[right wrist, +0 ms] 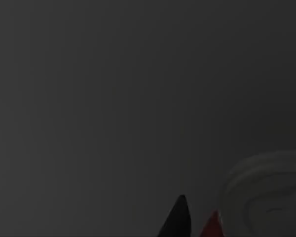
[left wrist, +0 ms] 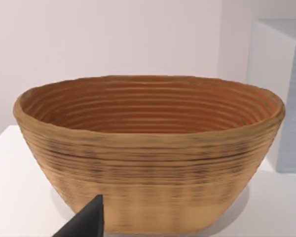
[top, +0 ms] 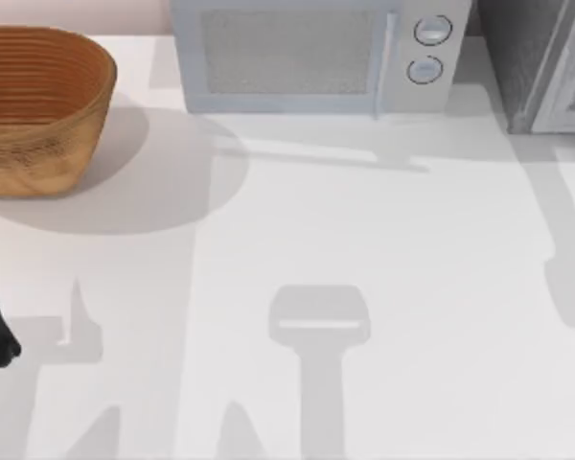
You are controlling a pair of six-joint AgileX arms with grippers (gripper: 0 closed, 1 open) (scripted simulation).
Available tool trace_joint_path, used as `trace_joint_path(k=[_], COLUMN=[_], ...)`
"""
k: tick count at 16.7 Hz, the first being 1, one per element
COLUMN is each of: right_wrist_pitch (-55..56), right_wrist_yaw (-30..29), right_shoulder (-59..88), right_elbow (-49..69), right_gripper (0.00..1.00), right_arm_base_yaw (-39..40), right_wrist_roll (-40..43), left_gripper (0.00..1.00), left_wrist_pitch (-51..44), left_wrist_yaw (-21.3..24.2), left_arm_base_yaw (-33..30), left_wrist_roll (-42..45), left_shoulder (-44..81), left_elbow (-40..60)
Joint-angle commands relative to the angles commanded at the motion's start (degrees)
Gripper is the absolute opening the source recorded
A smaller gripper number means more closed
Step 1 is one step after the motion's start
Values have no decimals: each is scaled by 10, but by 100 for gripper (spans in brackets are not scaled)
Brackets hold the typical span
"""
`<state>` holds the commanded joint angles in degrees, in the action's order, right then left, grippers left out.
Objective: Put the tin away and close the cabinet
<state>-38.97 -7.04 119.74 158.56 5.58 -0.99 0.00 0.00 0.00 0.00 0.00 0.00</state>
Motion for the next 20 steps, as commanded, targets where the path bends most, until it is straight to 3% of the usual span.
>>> trace_joint_path(k=[5, 6, 16, 20], right_wrist_pitch=[0, 0, 3, 47], right_wrist_yaw=[0, 0, -1, -4], right_shoulder=[0, 0, -4, -74], right_elbow=[0, 0, -1, -32], right_gripper=[98, 100, 100, 100], right_arm_base_yaw=[0, 0, 0, -13], right_wrist_roll=[0, 0, 1, 15], left_gripper=[100, 100, 100, 100], left_wrist_pitch=[0, 0, 0, 0], left_wrist_yaw=[0, 0, 0, 0], left_arm_base_yaw=[0, 0, 0, 0], left_wrist_roll=[0, 0, 0, 0], left_shoulder=[0, 0, 0, 0], left_elbow=[0, 0, 0, 0])
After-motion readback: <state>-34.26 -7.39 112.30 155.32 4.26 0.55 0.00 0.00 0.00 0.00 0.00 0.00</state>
